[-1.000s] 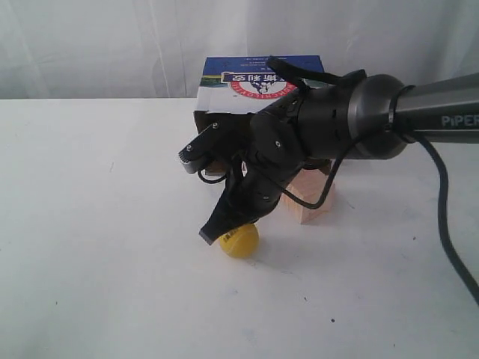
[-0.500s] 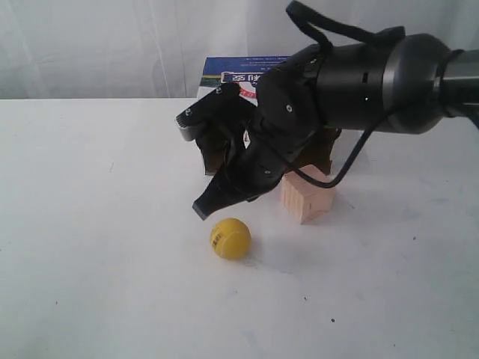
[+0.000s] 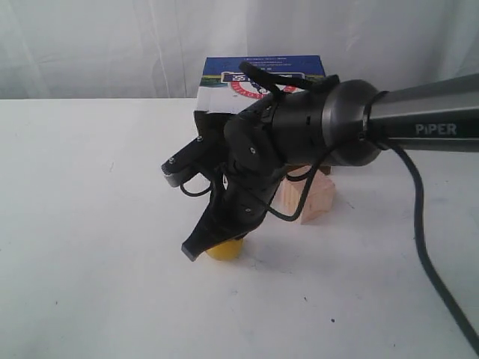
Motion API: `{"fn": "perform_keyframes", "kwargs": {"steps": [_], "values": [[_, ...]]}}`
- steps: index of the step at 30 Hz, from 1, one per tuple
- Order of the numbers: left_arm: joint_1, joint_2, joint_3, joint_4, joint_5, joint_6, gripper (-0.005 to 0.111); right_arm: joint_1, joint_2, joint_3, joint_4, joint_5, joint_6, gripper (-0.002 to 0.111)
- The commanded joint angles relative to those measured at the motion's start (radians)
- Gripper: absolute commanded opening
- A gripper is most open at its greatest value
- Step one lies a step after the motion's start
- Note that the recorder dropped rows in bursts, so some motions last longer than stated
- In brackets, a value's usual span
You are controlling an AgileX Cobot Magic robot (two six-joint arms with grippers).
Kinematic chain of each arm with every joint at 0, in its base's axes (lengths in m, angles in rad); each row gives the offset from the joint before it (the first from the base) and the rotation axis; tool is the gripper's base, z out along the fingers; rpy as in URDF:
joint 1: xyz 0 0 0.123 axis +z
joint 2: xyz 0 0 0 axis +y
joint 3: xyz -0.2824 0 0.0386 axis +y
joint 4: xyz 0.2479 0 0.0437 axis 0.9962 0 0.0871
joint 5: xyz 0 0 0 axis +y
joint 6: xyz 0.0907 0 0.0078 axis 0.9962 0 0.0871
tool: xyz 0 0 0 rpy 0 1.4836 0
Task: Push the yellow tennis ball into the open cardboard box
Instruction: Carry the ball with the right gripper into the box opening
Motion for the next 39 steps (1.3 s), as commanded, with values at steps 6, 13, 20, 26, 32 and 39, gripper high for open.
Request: {"fn": "perform_keyframes", "kwargs": {"steps": [6, 13, 20, 26, 32, 39], "values": [[-0.005, -0.005, 0.004, 0.003, 0.01, 0.002, 0.0, -0.005, 0.032, 0.0, -0.027, -0.046, 0.006, 0.0], [-0.005, -0.005, 0.004, 0.003, 0.01, 0.002, 0.0, -0.075, 0.023, -0.044, -0.078, -0.113, 0.014, 0.0], [-0.005, -0.005, 0.004, 0.003, 0.01, 0.002, 0.0, -0.073, -0.046, -0.092, -0.1, -0.015, 0.036, 0.0], [-0.005, -0.005, 0.004, 0.003, 0.01, 0.002, 0.0, -0.025, -0.019, -0.036, -0.089, -0.026, 0.028, 0.0], [-0.005, -0.005, 0.004, 0.003, 0.01, 0.002, 0.0, -0.035, 0.08, -0.033, -0.118, -0.128, 0.028, 0.0], [-0.005, -0.005, 0.004, 0.003, 0.01, 0.002, 0.0, -0.139, 0.237, -0.149, -0.136, -0.288, 0.028, 0.0]]}}
